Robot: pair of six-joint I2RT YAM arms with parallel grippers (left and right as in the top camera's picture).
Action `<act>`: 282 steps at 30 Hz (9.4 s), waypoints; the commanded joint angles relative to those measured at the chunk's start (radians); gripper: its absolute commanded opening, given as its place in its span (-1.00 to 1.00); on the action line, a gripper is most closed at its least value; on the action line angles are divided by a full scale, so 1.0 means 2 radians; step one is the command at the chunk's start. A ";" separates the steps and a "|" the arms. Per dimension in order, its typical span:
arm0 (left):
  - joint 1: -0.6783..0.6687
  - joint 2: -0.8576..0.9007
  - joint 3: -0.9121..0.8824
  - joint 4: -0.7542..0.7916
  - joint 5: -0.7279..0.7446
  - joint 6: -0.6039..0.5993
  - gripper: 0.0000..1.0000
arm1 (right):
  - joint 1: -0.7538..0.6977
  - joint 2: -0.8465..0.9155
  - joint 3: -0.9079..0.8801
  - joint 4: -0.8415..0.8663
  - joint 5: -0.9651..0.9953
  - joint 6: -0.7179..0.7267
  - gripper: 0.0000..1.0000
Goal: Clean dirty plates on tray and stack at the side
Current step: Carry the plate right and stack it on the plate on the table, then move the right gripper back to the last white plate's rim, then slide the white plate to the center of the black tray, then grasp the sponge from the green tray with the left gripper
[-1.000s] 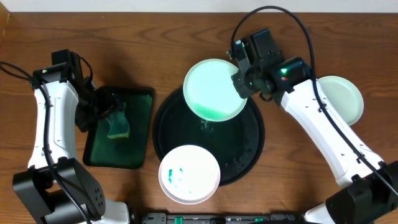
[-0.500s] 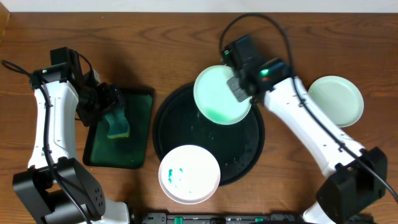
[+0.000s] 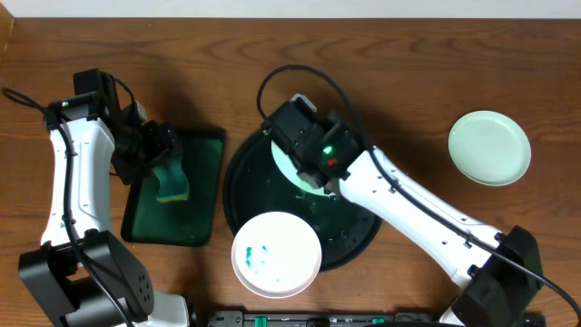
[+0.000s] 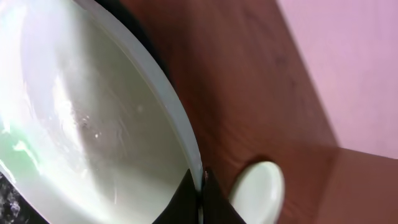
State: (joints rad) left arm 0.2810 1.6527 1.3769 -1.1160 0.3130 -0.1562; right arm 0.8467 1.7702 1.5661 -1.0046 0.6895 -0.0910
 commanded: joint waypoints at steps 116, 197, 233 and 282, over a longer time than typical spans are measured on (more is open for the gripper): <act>0.002 -0.006 0.012 -0.002 0.010 0.007 0.70 | -0.748 0.007 -0.196 0.113 -0.476 0.259 -0.97; 0.002 -0.006 0.012 0.006 0.019 0.013 0.70 | -0.116 -0.008 -0.206 0.027 -0.560 0.207 0.11; 0.002 -0.006 0.012 0.003 0.019 0.013 0.68 | -0.006 -0.008 -0.301 0.133 -0.535 0.332 -0.97; 0.001 0.162 -0.015 0.051 -0.071 -0.004 -0.74 | -0.213 -0.008 -0.238 0.090 -0.412 0.239 -0.98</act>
State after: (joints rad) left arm 0.2810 1.9667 1.3563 -1.0191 0.1734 -0.1665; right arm 0.4229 1.7535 1.0733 -0.8192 -0.1211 0.4084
